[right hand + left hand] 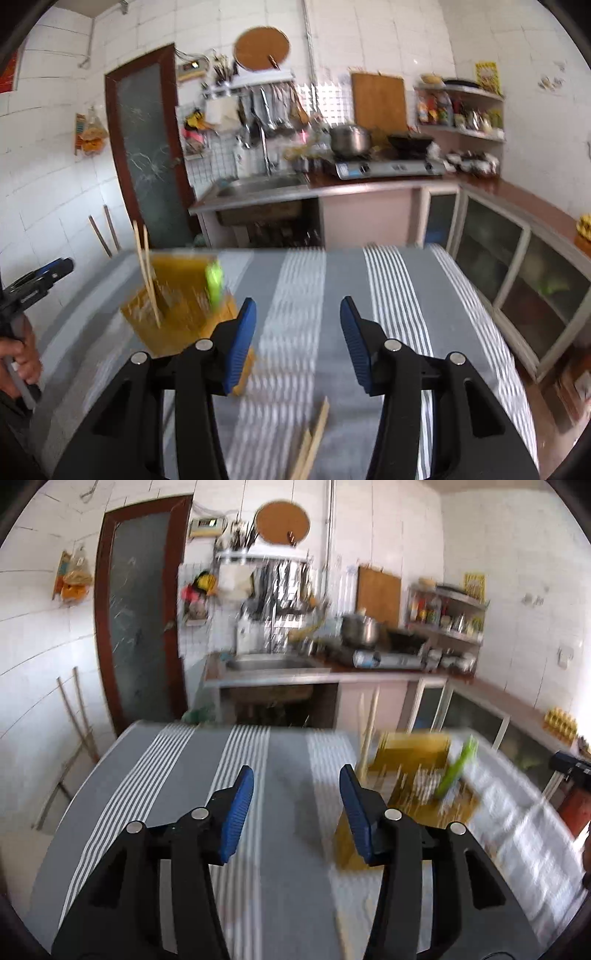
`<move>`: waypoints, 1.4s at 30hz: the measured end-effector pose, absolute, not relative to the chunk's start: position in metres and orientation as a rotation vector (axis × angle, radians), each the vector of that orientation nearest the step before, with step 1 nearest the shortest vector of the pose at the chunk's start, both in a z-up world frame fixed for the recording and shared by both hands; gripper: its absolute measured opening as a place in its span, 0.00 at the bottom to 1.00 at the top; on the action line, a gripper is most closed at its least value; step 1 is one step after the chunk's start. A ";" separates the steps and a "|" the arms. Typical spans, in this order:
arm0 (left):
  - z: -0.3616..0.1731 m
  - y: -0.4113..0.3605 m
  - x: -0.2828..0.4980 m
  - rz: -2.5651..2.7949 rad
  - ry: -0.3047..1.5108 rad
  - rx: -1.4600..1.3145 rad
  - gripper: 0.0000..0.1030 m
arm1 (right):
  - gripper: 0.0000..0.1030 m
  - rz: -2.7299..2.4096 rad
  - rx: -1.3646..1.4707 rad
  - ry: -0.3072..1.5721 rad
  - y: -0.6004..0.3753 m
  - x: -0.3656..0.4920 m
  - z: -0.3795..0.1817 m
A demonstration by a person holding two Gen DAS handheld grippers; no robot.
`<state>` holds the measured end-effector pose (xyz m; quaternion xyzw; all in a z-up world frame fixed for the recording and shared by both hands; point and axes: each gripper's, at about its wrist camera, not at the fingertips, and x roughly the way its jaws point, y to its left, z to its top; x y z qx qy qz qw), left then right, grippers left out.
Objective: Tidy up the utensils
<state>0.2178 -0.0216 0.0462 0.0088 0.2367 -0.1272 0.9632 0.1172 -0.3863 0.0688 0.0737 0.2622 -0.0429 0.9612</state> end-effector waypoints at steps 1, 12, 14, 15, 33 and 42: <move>0.037 -0.017 0.208 -0.248 0.495 0.017 0.46 | 0.46 -0.096 0.149 0.543 -0.387 0.109 0.060; -0.043 -0.021 0.107 -0.334 0.666 -0.015 0.46 | 0.46 -0.104 0.260 0.643 -0.375 0.027 -0.020; -0.046 -0.026 0.099 -0.347 0.673 -0.016 0.46 | 0.45 -0.093 0.247 0.653 -0.368 0.022 -0.023; -0.046 -0.029 0.097 -0.354 0.673 -0.013 0.46 | 0.45 -0.087 0.244 0.656 -0.366 0.021 -0.025; -0.066 -0.084 0.142 -0.395 0.799 0.062 0.46 | 0.25 -0.074 0.133 0.795 -0.341 0.086 -0.045; -0.072 -0.101 0.179 -0.418 0.864 0.080 0.43 | 0.24 -0.123 0.078 0.903 -0.340 0.130 -0.060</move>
